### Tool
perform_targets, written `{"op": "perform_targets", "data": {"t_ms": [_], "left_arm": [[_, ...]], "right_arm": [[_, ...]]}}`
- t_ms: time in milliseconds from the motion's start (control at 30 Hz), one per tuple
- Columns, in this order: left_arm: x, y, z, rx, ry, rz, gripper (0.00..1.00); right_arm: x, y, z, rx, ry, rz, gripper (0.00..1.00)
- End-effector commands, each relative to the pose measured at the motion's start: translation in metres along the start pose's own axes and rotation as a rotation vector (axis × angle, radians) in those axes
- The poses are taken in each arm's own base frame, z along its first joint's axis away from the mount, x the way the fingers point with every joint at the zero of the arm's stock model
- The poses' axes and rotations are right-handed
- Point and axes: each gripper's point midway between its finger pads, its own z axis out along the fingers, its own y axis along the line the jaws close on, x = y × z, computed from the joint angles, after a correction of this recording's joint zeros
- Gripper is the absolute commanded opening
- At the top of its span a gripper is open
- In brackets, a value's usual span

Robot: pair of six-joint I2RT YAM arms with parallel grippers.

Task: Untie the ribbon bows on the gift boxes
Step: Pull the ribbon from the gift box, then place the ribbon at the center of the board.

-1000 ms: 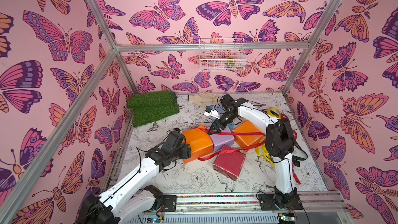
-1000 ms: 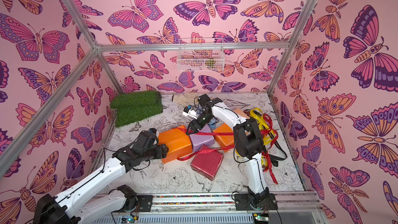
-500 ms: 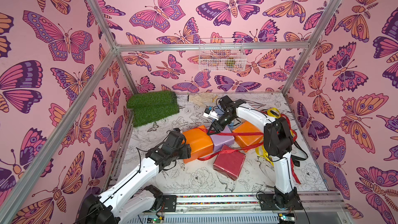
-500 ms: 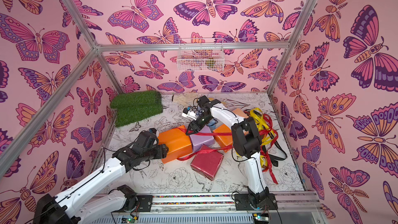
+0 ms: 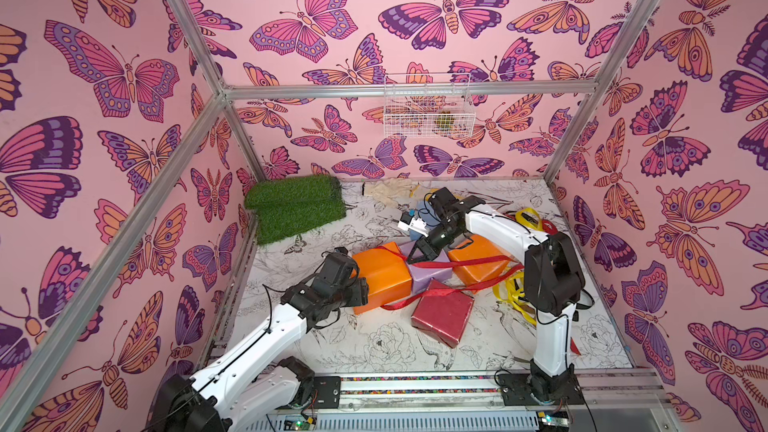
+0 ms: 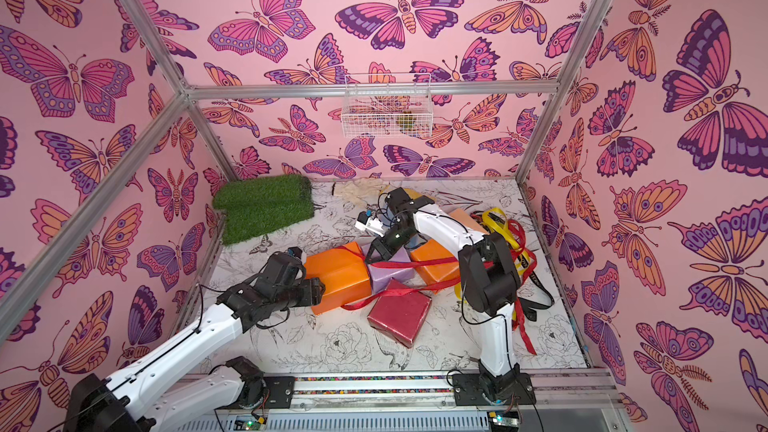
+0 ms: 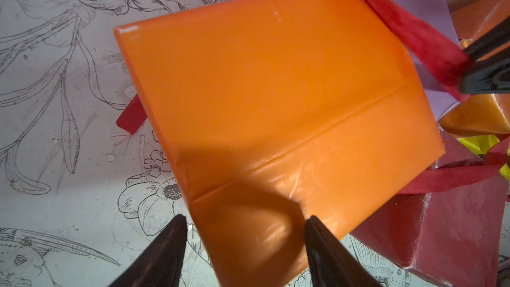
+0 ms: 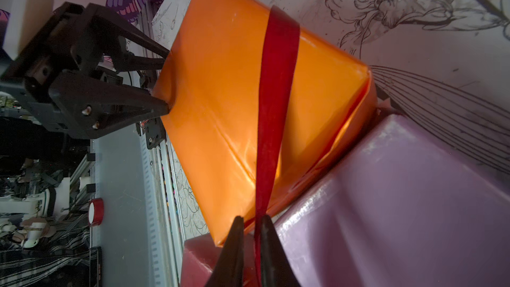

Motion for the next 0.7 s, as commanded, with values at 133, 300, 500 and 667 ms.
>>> {"op": "perform_targets", "data": {"t_ms": [133,300,500,667], "left_arm": [[0.011,0.013,0.002,-0.062,0.04,0.02,0.69],[0.009,0.011,0.001,-0.06,0.035,0.023,0.69],[0.008,0.01,0.003,-0.059,0.042,0.034,0.69],[0.006,0.008,0.002,-0.052,0.038,0.037,0.69]], "right_arm": [[-0.008,0.029,-0.039,0.031,-0.074,-0.025,0.0],[-0.025,0.03,-0.104,0.078,-0.303,0.04,0.0],[-0.018,0.031,-0.249,0.289,-0.761,0.15,0.0],[0.013,0.033,-0.316,0.68,-0.842,0.261,0.0]]}}
